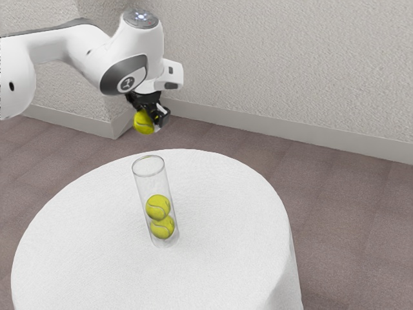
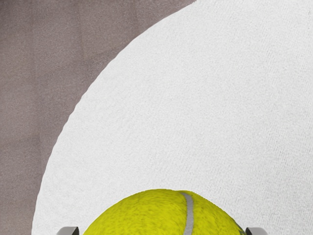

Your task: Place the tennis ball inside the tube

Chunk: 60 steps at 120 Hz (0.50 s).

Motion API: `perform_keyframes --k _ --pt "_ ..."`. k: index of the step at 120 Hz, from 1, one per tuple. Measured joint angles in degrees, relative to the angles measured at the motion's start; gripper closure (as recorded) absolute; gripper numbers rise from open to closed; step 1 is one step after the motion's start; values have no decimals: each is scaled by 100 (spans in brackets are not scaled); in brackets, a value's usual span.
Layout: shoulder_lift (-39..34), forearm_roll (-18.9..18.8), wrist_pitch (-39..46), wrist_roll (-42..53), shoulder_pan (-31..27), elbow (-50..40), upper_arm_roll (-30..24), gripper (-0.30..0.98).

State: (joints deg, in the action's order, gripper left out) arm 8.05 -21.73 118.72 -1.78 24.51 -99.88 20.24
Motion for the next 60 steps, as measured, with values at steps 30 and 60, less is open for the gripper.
perform_keyframes --k 30,60 --pt "475 -56 109 222 -18 621 -162 37" --pt "170 2 -285 159 503 351 -76 38"
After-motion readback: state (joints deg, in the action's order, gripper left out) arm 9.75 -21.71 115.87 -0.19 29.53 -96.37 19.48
